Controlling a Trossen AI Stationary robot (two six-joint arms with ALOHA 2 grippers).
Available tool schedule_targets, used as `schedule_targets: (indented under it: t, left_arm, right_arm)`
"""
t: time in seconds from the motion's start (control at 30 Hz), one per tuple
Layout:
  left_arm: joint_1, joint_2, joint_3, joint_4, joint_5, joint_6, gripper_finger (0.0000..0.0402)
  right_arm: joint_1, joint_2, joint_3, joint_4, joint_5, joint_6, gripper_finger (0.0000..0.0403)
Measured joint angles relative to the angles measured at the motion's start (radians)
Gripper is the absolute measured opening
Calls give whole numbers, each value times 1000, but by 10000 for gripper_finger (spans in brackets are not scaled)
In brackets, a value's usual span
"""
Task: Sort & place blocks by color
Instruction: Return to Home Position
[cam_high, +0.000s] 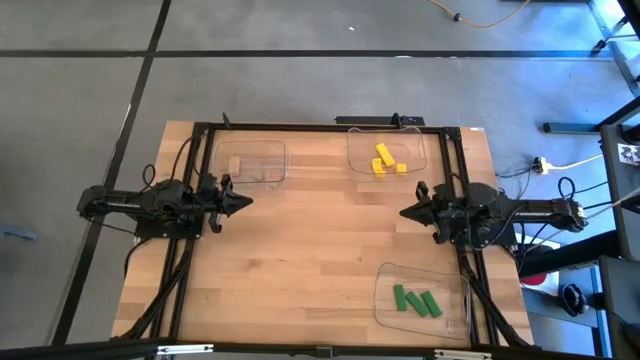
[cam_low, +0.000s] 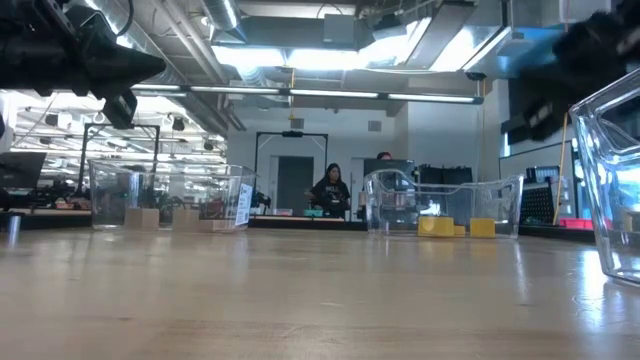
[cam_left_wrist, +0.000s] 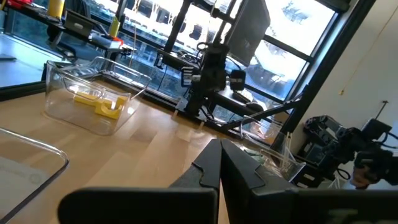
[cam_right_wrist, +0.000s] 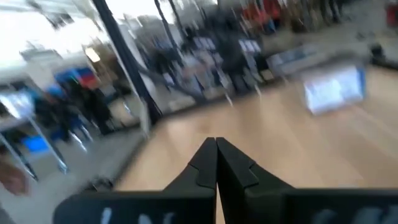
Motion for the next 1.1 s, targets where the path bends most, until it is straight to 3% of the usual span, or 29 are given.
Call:
schedule_targets:
  t: [0.07, 0.2, 0.33, 0.83, 1.1]
  left_arm:
    - [0, 0, 0, 0, 0, 0, 0]
    - [0, 0, 0, 0, 0, 0, 0]
    - [0, 0, 0, 0, 0, 0, 0]
    - [0, 0, 0, 0, 0, 0, 0]
    - [-11, 0, 0, -14, 0, 0, 0]
  right_arm:
    - [0, -22, 0, -93, 20, -25, 0]
    - [0, -41, 1, -80, 44, -123, 0]
    - [0, -37, 2, -98, 92, -90, 3]
    - [0, -36, 2, -100, 95, -89, 24]
    - [10, -106, 0, -52, 96, -91, 25]
